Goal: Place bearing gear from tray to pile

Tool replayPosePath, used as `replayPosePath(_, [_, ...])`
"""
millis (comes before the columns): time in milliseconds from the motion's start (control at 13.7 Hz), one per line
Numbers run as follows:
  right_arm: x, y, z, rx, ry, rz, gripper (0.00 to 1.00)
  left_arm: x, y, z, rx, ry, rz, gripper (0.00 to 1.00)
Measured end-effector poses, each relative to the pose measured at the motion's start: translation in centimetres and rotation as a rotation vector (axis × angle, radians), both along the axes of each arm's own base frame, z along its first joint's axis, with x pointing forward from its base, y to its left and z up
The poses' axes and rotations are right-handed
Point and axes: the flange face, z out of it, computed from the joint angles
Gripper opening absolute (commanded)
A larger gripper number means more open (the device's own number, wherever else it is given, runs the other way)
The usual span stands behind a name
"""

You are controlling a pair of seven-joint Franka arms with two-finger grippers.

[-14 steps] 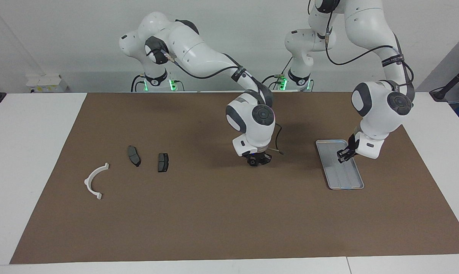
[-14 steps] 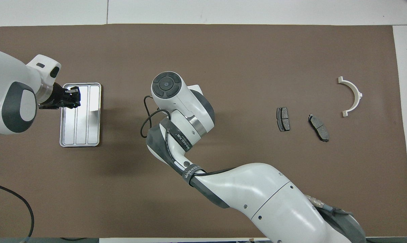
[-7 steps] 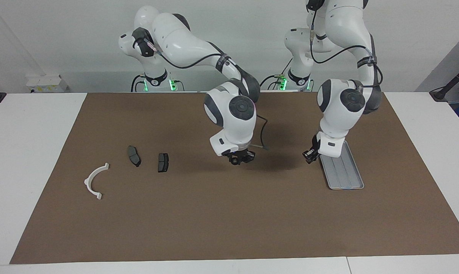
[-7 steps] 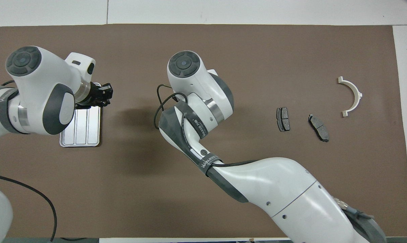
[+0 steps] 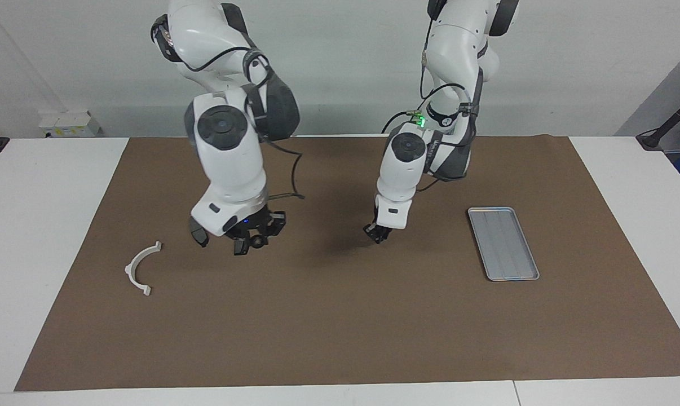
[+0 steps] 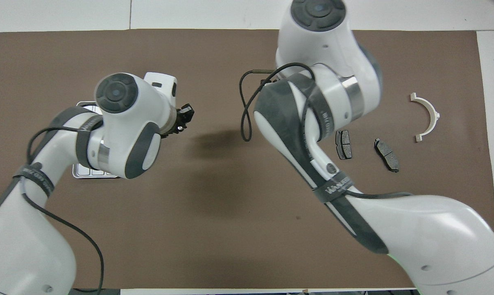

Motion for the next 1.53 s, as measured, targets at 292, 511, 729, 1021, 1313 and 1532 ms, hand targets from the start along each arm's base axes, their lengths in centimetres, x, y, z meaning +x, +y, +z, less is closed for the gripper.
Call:
replayPosePath(292, [1.8, -7.1, -6.1, 0.006, -0.031, 0.035, 0.0, 0.5, 0.4, -1.3, 0.007, 0.002, 0.012, 0.0])
replayPosePath(511, [1.7, -8.6, -12.8, 0.009, -0.046, 0.025, 0.0, 0.3, 0.1, -1.7, 0.011, 0.007, 0.007, 0.25])
replayPosePath(729, [1.5, -9.1, -17.8, 0.014, -0.029, 0.008, 0.0, 0.0, -0.2, -1.9, 0.018, 0.012, 0.005, 1.0])
replayPosePath(1021, [1.2, -8.9, -19.8, 0.019, -0.039, -0.013, 0.0, 2.3, 1.7, 3.0, 0.123, 0.045, 0.002, 1.0])
replayPosePath(1313, [1.0, -8.9, -19.8, 0.02, -0.046, -0.031, 0.0, 5.0, 18.3, 16.4, 0.153, 0.071, -0.077, 1.0])
replayPosePath(1532, [0.9, -8.9, -19.9, 0.02, -0.044, -0.069, 1.0, 2.6, 29.1, 22.4, 0.151, 0.114, -0.168, 1.0])
